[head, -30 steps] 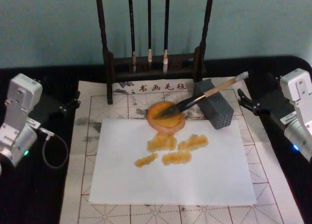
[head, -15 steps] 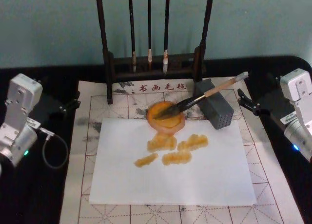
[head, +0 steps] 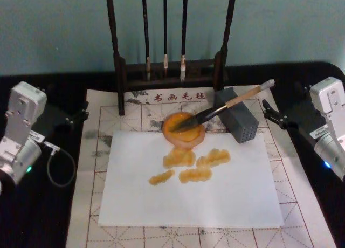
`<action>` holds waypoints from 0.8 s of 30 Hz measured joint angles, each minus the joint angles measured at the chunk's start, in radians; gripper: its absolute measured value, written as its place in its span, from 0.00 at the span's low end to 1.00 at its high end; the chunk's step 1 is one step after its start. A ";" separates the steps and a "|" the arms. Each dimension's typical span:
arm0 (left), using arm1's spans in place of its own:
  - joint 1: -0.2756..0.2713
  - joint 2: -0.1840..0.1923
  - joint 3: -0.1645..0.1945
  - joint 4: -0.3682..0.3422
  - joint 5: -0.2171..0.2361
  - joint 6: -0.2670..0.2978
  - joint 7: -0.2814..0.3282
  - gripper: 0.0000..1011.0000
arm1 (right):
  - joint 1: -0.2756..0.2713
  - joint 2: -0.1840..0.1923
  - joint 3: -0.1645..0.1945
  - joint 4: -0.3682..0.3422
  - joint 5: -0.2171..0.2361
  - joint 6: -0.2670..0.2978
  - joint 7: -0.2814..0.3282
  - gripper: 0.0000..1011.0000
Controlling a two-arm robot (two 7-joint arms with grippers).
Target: Pick up the brush from the inkstone, write on the paper, then place the brush back to its original position.
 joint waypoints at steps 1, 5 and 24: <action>0.000 0.000 0.000 0.000 0.000 0.000 0.000 0.99 | -0.002 -0.001 0.002 -0.001 0.002 0.000 0.003 0.99; 0.000 0.000 0.000 0.000 0.000 0.000 0.000 0.99 | -0.018 -0.012 0.024 -0.013 0.037 0.003 0.036 0.99; 0.000 0.000 0.000 0.000 0.000 0.000 0.000 0.99 | -0.073 -0.116 0.174 -0.063 0.422 0.184 0.241 0.99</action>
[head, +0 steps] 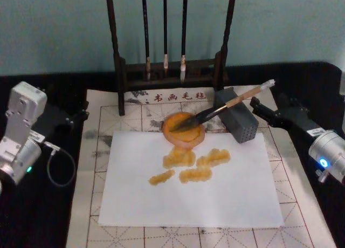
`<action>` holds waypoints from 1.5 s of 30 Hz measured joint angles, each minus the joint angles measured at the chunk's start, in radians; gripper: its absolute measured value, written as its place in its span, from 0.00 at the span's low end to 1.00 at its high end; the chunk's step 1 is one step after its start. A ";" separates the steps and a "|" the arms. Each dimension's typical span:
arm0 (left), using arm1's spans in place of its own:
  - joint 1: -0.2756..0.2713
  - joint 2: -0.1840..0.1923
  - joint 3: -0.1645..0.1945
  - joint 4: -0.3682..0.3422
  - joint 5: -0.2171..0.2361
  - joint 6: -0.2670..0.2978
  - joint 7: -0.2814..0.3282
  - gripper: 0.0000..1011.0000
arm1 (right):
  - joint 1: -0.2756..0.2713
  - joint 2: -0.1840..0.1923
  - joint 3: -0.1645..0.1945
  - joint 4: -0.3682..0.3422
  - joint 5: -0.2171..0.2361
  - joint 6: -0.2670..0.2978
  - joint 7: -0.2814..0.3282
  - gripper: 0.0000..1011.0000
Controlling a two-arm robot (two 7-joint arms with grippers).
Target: Pick up the brush from the inkstone, write on the paper, then place the brush back to its original position.
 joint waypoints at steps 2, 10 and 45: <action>0.000 0.000 0.000 0.000 0.000 0.000 0.000 0.99 | 0.000 -0.025 0.023 0.005 0.055 0.042 0.011 0.99; 0.000 0.000 0.000 0.000 0.000 0.000 0.000 0.99 | 0.016 -0.085 0.068 0.027 0.204 0.144 0.001 0.99; 0.000 0.000 0.000 0.000 0.000 0.000 0.000 0.99 | 0.075 -0.183 0.070 0.056 0.459 0.230 -0.176 0.99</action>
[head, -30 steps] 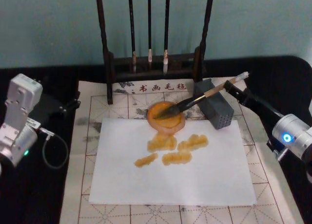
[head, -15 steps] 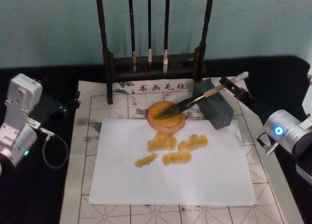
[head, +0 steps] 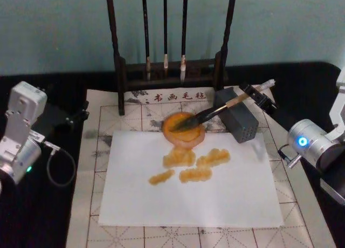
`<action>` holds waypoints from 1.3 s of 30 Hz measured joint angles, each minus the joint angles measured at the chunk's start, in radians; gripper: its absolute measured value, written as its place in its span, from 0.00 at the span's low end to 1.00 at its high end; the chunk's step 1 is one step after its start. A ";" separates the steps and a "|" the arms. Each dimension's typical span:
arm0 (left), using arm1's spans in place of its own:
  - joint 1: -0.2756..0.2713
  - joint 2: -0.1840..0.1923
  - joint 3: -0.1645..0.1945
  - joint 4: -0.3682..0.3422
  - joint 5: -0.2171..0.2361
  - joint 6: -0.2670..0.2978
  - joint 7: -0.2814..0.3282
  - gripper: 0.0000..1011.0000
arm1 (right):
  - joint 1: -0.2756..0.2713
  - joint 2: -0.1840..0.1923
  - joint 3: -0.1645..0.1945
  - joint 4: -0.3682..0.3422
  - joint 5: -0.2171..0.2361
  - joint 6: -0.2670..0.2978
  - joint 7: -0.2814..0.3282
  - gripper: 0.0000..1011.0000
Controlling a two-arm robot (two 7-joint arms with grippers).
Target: Pick up the brush from the inkstone, write on the paper, then place the brush back to its original position.
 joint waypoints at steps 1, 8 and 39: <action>0.000 0.000 0.000 0.000 0.000 0.000 0.000 0.99 | 0.003 0.000 -0.003 0.003 0.005 -0.002 0.000 0.99; 0.000 0.000 0.000 0.000 0.000 0.000 0.000 0.99 | 0.019 0.001 -0.016 0.023 0.023 -0.015 -0.004 0.99; 0.000 0.000 0.000 0.000 0.000 0.000 0.000 0.99 | 0.073 0.023 -0.083 0.079 0.076 -0.068 -0.011 0.99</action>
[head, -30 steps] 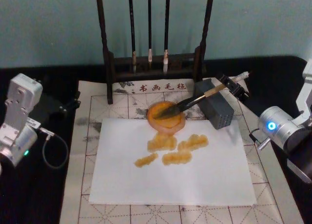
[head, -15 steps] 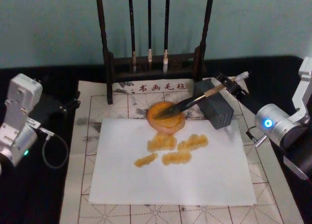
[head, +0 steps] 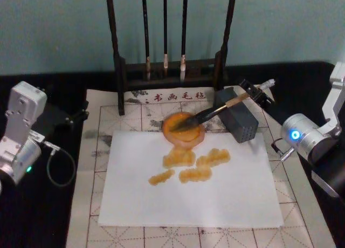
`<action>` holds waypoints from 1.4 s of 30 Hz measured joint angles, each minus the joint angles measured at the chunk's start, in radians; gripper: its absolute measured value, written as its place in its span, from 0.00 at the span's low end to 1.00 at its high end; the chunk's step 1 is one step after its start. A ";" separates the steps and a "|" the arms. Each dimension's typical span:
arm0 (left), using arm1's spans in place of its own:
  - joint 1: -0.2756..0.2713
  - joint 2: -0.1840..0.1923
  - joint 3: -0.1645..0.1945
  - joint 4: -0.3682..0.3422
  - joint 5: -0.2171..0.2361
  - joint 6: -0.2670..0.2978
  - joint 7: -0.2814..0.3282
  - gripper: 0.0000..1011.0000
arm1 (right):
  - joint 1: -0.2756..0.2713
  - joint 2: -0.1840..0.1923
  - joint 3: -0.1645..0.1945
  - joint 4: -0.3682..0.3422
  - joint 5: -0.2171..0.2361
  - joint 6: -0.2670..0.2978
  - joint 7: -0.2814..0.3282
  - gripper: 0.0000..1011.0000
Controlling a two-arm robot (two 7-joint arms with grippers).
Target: Pick up the brush from the inkstone, write on the paper, then place the brush back to its original position.
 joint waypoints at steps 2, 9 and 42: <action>0.000 0.000 0.000 0.000 0.000 0.000 0.000 0.99 | 0.004 0.003 -0.004 0.005 0.004 -0.004 0.001 0.99; 0.000 0.000 0.000 0.000 0.000 0.000 0.000 0.99 | 0.010 0.008 -0.013 0.013 0.010 -0.012 0.003 0.99; 0.000 0.000 0.000 0.000 0.000 0.000 0.000 0.99 | 0.007 0.005 -0.008 0.009 0.008 -0.008 0.003 0.40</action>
